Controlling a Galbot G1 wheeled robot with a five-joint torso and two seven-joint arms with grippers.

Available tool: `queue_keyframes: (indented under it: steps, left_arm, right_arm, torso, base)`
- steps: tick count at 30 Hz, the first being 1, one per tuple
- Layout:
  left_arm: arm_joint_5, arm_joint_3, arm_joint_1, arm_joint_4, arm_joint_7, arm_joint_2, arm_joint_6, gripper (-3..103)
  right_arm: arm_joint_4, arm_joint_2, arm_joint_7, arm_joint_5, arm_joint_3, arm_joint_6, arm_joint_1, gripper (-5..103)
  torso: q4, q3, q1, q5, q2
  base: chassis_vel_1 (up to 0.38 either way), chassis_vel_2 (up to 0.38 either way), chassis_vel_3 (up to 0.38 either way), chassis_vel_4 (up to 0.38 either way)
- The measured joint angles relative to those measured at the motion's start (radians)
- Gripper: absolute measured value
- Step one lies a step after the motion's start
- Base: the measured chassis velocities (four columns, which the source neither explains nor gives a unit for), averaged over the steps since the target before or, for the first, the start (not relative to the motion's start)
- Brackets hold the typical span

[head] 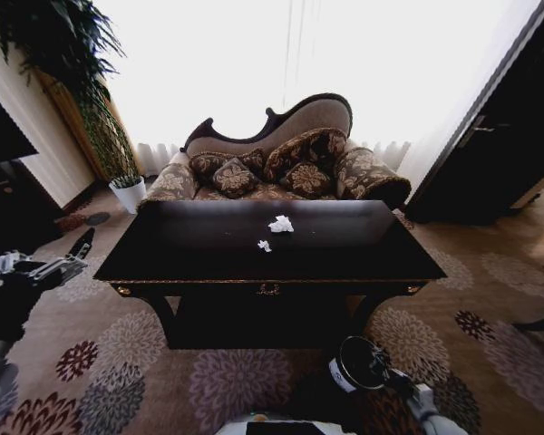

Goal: Move to the front of the table and place the trash on the table into the trash bin.

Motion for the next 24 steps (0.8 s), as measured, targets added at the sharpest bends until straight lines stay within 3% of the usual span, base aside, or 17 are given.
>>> queue_keyframes:
  steps: [9, 12, 14, 16, 17, 21, 23, 24]
  left_arm:
    - [0.001, -0.001, 0.002, -0.002, 0.0, -0.012, 0.0, 100]
    - [0.002, 0.003, 0.002, -0.006, 0.0, -0.018, 0.0, 100]
    - [0.002, 0.004, 0.003, -0.007, 0.0, -0.019, 0.0, 100]
    - [0.003, 0.001, 0.004, -0.007, 0.0, -0.017, 0.0, 100]
    - [0.003, 0.001, 0.004, -0.007, 0.0, -0.017, 0.0, 100]
    - [0.001, -0.006, 0.005, -0.003, 0.0, -0.013, 0.0, 100]
    - [0.001, -0.006, 0.005, -0.003, 0.0, -0.013, 0.0, 100]
    - [0.0, -0.005, 0.005, -0.003, 0.0, -0.014, 0.0, 100]
  right_arm:
    - [-0.06, 0.005, 0.027, -0.058, -0.011, 0.004, 0.054, -2]
    - [-0.061, 0.009, 0.026, -0.058, -0.016, -0.004, 0.059, 9]
    - [-0.06, 0.014, 0.026, -0.058, -0.017, -0.008, 0.062, 9]
    - [-0.058, 0.018, 0.026, -0.059, -0.019, -0.011, 0.065, 25]
    - [-0.058, 0.018, 0.026, -0.059, -0.019, -0.011, 0.065, 25]
    - [-0.052, 0.022, 0.026, -0.059, -0.019, -0.012, 0.065, 47]
    - [-0.048, 0.023, 0.026, -0.058, -0.019, -0.012, 0.063, 47]
    - [-0.044, 0.024, 0.026, -0.057, -0.019, -0.013, 0.06, 52]
  torso:
    - [0.0, 0.0, 0.0, -0.0001, 0.0]
    - [0.0, 0.0, 0.0, -0.0002, 0.0]
    - [-0.0001, 0.0, 0.0, 0.0001, 0.0]
    - [0.0001, 0.0, 0.0, -0.0001, 0.0]
    - [0.0001, 0.0, 0.0, -0.0001, 0.0]
    - [0.0, 0.0, 0.0, -0.0001, 0.0]
    - [0.0, 0.0, 0.0, 0.0, 0.0]
    - [0.0001, 0.0, 0.0, 0.0, 0.0]
  base:
    - [0.0, 0.0, 0.0, 0.0]
    - [0.0, 0.0, 0.0, 0.0]
    - [0.0, 0.0, 0.0, 0.0]
    - [0.0, 0.0, 0.0, 0.0]
    - [0.0, 0.0, 0.0, 0.0]
    - [0.0, 0.0, 0.0, 0.0]
    - [0.0, 0.0, 0.0, 0.0]
    - [0.0, 0.0, 0.0, 0.0]
